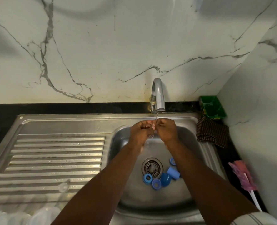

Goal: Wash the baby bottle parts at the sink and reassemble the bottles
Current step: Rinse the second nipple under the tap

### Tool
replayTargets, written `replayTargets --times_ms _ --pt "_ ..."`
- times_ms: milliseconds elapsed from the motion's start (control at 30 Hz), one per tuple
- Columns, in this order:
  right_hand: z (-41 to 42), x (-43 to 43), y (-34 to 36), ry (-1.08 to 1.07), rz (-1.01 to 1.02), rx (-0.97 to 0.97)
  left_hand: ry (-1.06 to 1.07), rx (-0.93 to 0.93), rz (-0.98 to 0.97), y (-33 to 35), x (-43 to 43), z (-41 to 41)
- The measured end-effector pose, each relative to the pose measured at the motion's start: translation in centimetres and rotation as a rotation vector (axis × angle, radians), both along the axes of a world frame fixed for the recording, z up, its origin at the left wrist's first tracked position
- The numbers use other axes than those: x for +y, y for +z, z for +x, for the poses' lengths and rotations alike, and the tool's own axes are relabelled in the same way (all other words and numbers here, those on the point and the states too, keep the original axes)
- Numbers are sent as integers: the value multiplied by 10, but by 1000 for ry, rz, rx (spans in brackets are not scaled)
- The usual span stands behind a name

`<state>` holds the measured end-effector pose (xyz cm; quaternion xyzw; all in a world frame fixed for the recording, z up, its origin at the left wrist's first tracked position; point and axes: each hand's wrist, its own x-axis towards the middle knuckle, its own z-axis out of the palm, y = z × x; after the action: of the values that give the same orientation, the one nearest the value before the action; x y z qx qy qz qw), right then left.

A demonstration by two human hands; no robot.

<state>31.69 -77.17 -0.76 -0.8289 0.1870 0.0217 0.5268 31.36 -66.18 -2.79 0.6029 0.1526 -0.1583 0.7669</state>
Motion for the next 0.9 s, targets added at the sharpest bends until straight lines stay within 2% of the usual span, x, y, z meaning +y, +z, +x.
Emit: replayTargets --times_ms 133,333,500,567,633,733,833,900 --pt "-3 -4 6 4 312 12 27 -56 32 -2 2 -4" --pt "-9 -11 0 61 222 -18 -55 9 -174 3 5 -10" --pt "-20 -24 1 65 494 109 -77 95 -129 2 4 -19" --pt "-27 -27 -4 46 367 133 -86 110 -62 -1 3 -29" --pt "-33 -34 -12 87 144 143 -119 85 49 -5 -2 -40" --pt "-56 -41 -14 154 -52 167 -176 44 196 -12 -13 -55" --pt "-90 -54 -13 -39 -148 15 -271 -12 356 -18 -37 -70" --pt "-112 -64 -11 -54 -307 -62 -324 -24 340 -15 -48 -80"
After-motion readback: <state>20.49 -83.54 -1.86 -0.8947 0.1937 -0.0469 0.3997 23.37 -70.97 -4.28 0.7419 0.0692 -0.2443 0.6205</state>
